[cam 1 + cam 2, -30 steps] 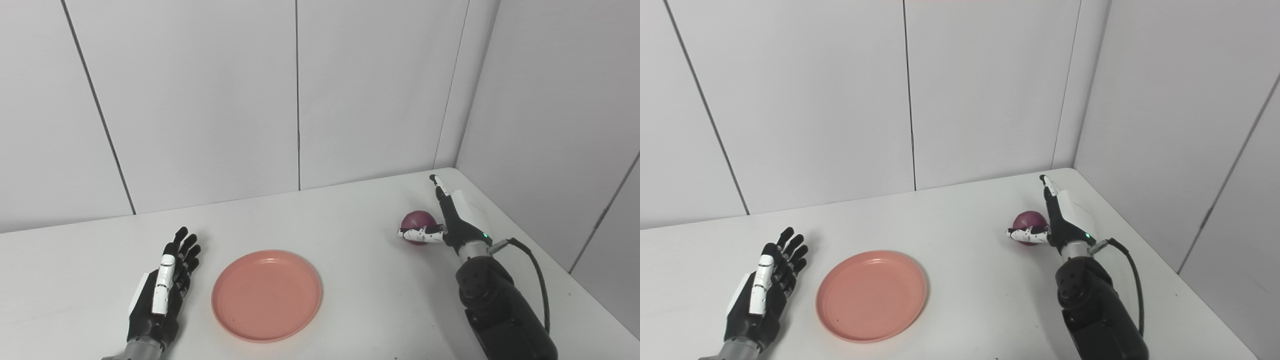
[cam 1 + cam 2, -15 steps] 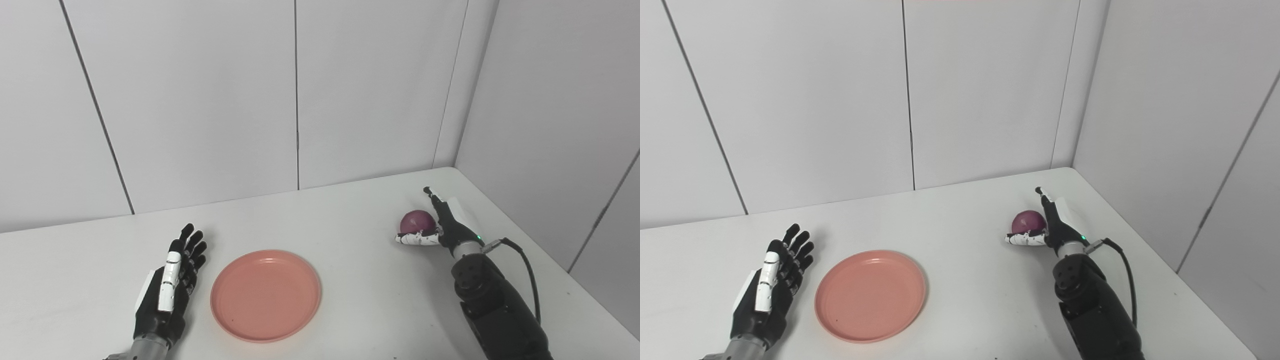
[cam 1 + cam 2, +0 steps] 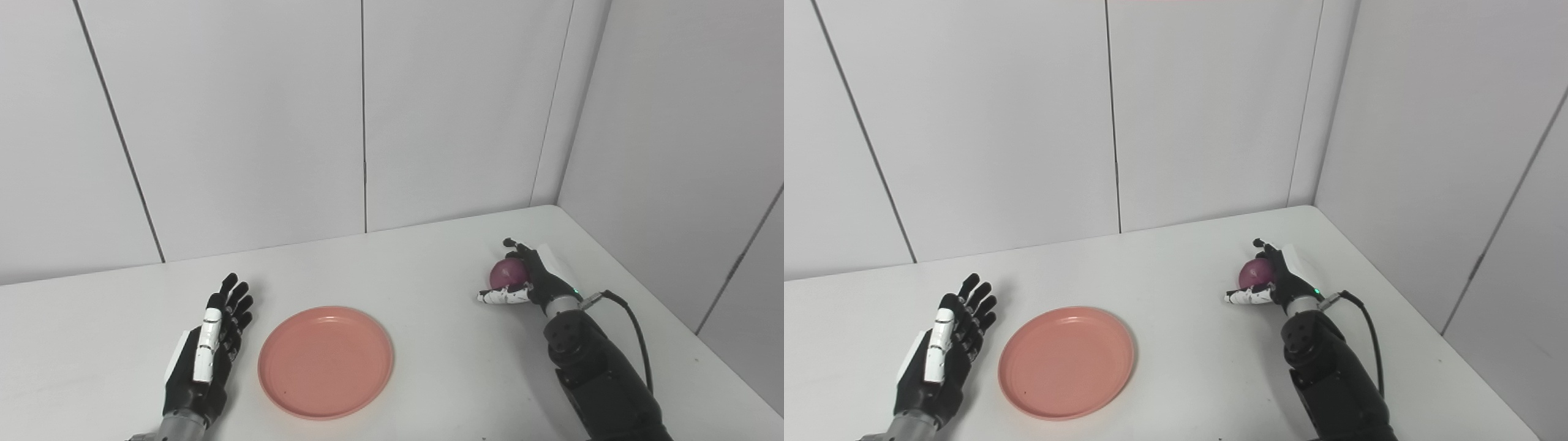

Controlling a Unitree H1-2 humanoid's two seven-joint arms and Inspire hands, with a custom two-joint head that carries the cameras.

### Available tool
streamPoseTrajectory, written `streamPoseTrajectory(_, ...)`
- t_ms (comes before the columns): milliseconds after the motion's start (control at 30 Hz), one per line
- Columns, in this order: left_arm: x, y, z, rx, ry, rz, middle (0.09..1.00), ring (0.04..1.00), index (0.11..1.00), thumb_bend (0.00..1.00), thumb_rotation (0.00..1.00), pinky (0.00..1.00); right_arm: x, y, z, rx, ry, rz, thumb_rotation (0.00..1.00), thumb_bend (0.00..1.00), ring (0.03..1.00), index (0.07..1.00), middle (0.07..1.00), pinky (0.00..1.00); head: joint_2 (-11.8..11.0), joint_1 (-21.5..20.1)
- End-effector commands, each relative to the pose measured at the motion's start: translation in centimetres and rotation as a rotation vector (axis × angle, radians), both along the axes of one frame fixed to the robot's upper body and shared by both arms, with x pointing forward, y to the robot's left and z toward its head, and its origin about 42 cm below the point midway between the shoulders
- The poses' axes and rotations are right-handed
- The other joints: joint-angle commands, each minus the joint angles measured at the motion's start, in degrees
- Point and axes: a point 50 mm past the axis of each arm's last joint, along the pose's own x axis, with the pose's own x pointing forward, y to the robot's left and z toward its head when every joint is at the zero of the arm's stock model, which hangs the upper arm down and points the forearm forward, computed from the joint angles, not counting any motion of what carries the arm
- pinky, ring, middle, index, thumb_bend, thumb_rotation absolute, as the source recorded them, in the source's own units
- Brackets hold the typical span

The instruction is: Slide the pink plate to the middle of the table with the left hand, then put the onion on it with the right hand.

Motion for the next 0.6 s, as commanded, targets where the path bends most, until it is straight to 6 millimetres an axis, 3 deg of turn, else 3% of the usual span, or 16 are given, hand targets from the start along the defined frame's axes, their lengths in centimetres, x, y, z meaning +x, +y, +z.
streamPoseTrajectory(0, 0.75, -0.55, 2.09, -0.013, -0.069, -0.008, 0.983, 0.983, 0.967, 0.63, 1.00, 1.00, 1.12, 0.02, 2.96, -0.021, -0.099, 0.035, 0.05, 0.79, 0.634, 0.825, 0.732, 0.49, 0.1, 0.0)
streamPoseTrajectory(133, 0.73, -0.59, 2.13, -0.017, -0.068, -0.010, 0.982, 0.982, 0.966, 0.63, 1.00, 1.00, 1.04, 0.01, 2.88, -0.038, -0.109, 0.031, 0.00, 0.68, 0.614, 0.791, 0.726, 0.48, 0.1, 0.1)
streamPoseTrajectory(167, 0.74, -0.59, 2.10, -0.018, -0.069, -0.010, 0.984, 0.984, 0.969, 0.64, 1.00, 1.00, 1.05, -0.03, 2.84, -0.043, -0.112, 0.029, 0.00, 0.54, 0.641, 0.764, 0.727, 0.46, 0.1, 0.1)
streamPoseTrajectory(267, 0.80, -0.64, 2.14, -0.021, -0.070, -0.013, 0.985, 0.984, 0.968, 0.63, 1.00, 1.00, 0.95, -0.11, 2.81, -0.055, -0.130, 0.033, 0.00, 0.44, 0.678, 0.721, 0.718, 0.45, 0.1, 0.2)
streamPoseTrajectory(567, 0.83, -0.71, 2.27, -0.017, -0.069, -0.014, 0.987, 0.984, 0.971, 0.63, 1.00, 1.00, 0.88, -0.21, 2.86, -0.093, -0.140, 0.012, 0.00, 0.42, 0.592, 0.621, 0.633, 0.44, 0.0, 0.3)
